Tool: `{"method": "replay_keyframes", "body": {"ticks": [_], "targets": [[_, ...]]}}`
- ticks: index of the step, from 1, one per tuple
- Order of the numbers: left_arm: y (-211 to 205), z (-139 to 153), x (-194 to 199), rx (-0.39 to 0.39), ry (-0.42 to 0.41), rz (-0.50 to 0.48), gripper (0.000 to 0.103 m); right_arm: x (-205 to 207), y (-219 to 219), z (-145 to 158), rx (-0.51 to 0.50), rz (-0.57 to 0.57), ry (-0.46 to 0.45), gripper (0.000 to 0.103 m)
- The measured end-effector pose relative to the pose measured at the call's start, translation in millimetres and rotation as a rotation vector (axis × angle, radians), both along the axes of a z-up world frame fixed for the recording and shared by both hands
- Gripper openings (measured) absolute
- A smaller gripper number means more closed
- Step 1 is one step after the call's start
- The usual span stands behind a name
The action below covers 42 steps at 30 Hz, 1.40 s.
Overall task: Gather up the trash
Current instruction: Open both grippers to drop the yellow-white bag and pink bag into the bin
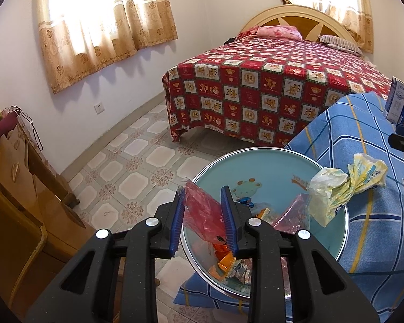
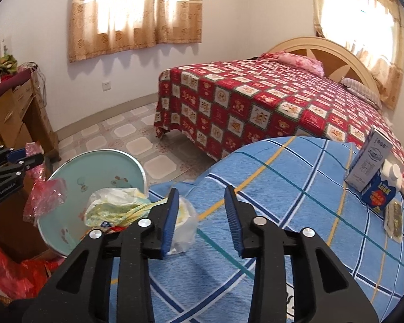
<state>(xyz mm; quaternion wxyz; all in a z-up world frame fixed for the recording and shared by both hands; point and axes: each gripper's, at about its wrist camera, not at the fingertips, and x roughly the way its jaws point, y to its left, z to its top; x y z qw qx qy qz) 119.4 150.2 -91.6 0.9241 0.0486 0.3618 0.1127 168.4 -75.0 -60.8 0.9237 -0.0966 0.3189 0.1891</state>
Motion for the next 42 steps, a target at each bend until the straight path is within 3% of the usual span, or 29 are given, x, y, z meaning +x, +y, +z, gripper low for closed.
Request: {"method": "replay_keyframes", "body": {"ticks": [7,13,15,18,21,25,30,36,39,42], "targets": [[-2,-1,1,-0.005,0.006,-0.003,0.029,10,-10,-3,-0.012,-0.053,0.004,0.046],[-3,-1,2,-0.005,0.006,-0.003,0.037,15,-16,-9,-0.037,-0.087,0.003,0.058],[-3,-1,1,-0.002,-0.001,0.002,0.061,20,-17,-14,-0.048,-0.101,0.020,0.063],[-5,3,0,0.006,-0.015,0.004,0.067,23,-15,-18,-0.052,-0.096,0.045,0.063],[-5,4,-2,0.015,-0.026,0.019,0.082,18,-5,-24,-0.053,-0.023,0.067,0.063],[-3,3,-4,0.018,-0.023,0.029,0.088,0,17,-32,-0.051,0.107,0.080,0.063],[1,1,-6,0.019,-0.016,0.045,0.090,-7,30,-34,-0.022,0.150,0.090,0.063],[9,0,-13,0.018,-0.020,0.066,0.093,-25,40,-23,0.019,0.171,0.039,0.064],[9,1,-15,0.017,-0.021,0.067,0.094,-33,33,-14,0.053,0.163,0.006,0.075],[7,5,-20,0.019,-0.031,0.060,0.094,-39,25,-4,0.073,0.147,-0.021,0.075]]}}
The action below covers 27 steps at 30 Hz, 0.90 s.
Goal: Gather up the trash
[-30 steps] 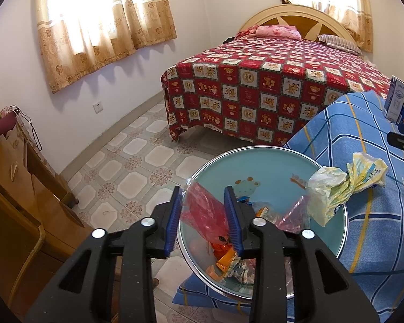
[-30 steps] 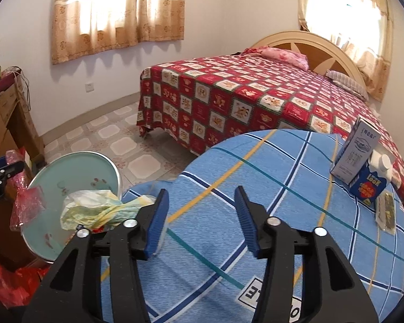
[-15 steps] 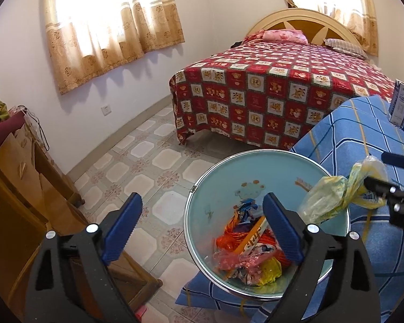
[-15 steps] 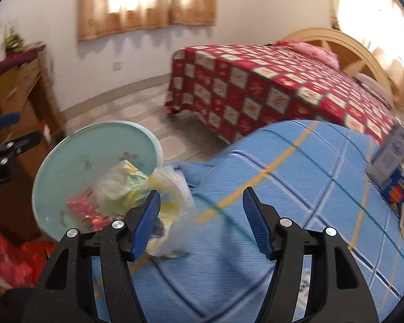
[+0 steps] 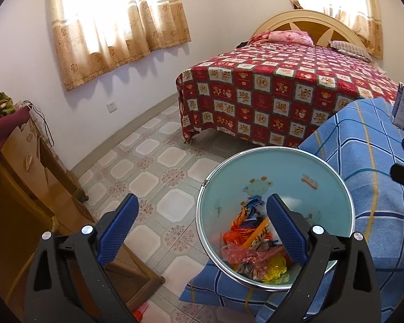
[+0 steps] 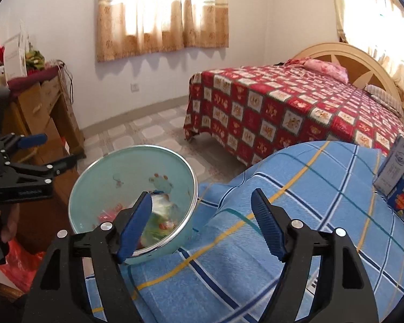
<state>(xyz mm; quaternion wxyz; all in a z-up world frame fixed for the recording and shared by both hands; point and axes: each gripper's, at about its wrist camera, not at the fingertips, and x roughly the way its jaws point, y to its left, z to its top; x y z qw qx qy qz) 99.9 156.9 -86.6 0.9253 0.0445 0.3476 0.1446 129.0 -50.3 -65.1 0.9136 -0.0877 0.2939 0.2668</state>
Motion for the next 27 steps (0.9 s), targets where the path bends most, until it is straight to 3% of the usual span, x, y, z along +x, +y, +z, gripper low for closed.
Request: {"method": "replay_keyframes", "body": {"ticks": [14,27], "targets": [[-19,45,-27,0.015,-0.107,-0.038,0.097,-28,-35,33,0.058,-0.066,-0.077,0.075],[-26,63,-37,0.020,-0.155,-0.057,0.097,-38,-51,47,0.071,-0.098,-0.112,0.076]]}}
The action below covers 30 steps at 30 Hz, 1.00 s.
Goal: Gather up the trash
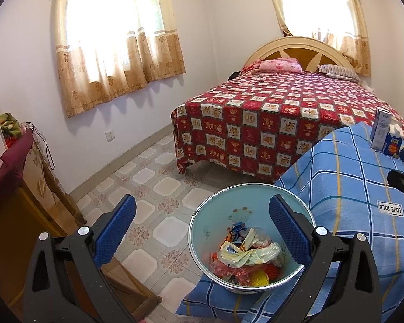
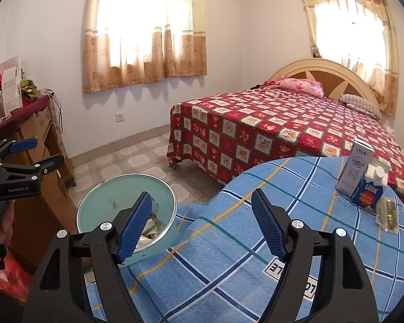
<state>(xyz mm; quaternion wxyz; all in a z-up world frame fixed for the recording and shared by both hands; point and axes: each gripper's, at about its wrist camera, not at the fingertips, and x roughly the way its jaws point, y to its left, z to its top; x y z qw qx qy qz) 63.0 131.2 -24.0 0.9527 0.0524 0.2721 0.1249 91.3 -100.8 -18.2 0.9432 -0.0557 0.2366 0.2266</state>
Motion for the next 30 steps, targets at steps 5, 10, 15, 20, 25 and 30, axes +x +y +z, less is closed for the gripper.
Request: {"method": "replay_keyframes", "body": {"ticks": [5,10,15,20,25,30], "targets": [[-0.6,1.0,-2.3,-0.001,-0.005,-0.001,0.097,-1.6,-3.4,1.4,0.000,-0.008,-0.005,0.076],[-1.6,1.4,-4.0,0.002,-0.006,-0.004,0.097,-3.6,-4.7,2.2,0.001,-0.013,-0.010,0.082],[-2.4,2.2,-3.7,0.003,-0.006,-0.003,0.097,-4.5,-5.0,2.9,-0.001,-0.014,-0.012,0.082],[-2.6,2.3,-3.9,0.004,-0.006,-0.001,0.097,-5.0,-5.3,3.3,-0.002,-0.012,-0.011,0.082],[-4.0,4.4,-3.4,0.007,-0.006,-0.004,0.097,-6.4,-6.8,3.6,-0.003,-0.013,-0.013,0.082],[-3.7,4.8,-2.3,0.007,-0.004,-0.003,0.097,-6.9,-8.2,3.6,-0.007,-0.015,-0.017,0.082]]}}
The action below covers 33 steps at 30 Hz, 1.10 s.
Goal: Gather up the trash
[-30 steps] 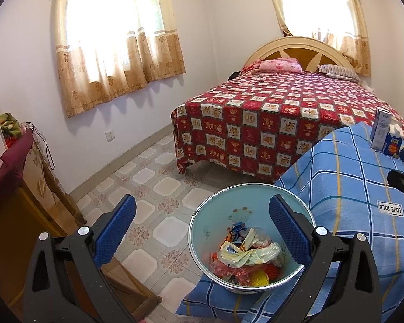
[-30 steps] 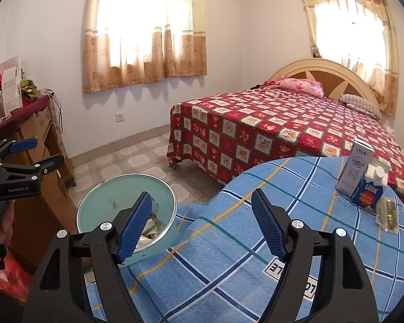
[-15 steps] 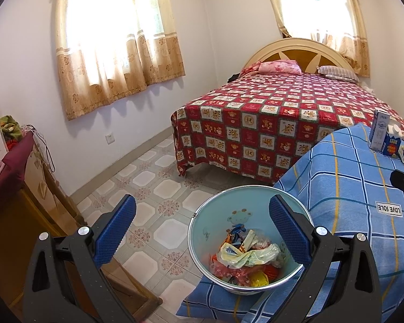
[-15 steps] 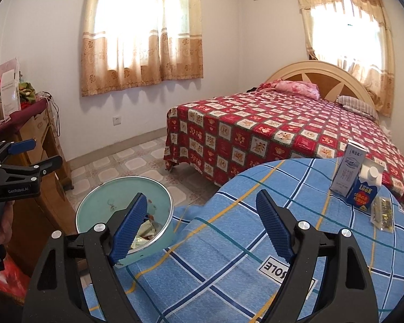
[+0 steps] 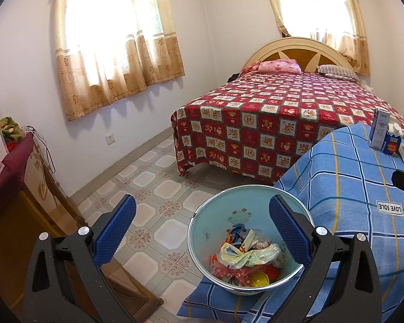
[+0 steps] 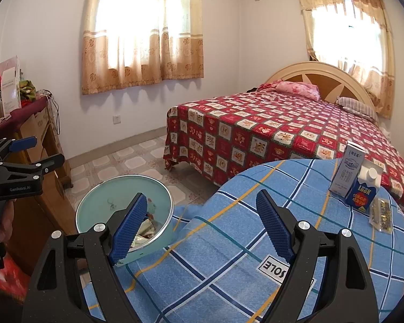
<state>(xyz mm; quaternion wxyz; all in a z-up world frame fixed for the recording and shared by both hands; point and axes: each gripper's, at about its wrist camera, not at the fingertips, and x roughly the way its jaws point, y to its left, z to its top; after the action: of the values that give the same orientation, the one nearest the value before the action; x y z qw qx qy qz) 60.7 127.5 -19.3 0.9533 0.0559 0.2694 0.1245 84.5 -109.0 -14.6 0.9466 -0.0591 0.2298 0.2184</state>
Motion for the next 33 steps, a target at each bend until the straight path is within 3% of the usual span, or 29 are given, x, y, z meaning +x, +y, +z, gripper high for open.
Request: {"method": "replay_keyframes", "body": {"ticks": [33], "targets": [[-6,-11,8,0.002,0.007,-0.012,0.097,-5,-8,13,-0.007,-0.009,-0.040,0.085]]}}
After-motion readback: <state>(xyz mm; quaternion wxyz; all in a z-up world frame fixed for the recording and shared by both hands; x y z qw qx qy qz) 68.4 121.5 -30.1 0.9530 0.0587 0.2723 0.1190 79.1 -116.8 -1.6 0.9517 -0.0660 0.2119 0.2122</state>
